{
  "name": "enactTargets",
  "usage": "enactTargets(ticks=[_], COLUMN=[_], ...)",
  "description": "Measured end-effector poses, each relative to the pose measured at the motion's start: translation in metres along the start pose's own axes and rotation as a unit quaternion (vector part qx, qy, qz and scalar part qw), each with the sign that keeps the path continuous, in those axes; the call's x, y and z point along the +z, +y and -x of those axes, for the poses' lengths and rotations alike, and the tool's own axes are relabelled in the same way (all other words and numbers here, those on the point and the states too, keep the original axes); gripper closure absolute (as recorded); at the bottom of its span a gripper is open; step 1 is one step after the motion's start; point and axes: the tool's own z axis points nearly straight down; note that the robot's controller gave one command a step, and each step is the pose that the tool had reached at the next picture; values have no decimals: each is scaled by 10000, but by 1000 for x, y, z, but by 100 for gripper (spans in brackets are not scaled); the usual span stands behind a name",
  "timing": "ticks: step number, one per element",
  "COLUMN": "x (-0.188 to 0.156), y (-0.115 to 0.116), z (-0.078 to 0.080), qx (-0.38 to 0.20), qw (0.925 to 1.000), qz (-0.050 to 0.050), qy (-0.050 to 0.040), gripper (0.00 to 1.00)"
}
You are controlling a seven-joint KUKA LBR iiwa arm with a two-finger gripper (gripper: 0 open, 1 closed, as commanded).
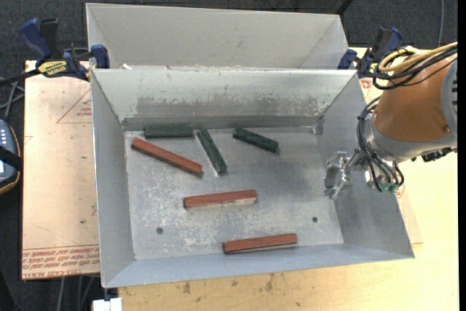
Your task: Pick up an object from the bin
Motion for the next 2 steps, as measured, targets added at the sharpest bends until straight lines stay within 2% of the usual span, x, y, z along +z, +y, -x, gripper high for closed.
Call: enactTargets(ticks=[1, 2], x=[8, 8], y=[60, 60], z=[0, 0], qx=[-1130, -1128], qw=[9936, 9936], qz=[-1, -7], qy=[1, 2], gripper=[0, 0])
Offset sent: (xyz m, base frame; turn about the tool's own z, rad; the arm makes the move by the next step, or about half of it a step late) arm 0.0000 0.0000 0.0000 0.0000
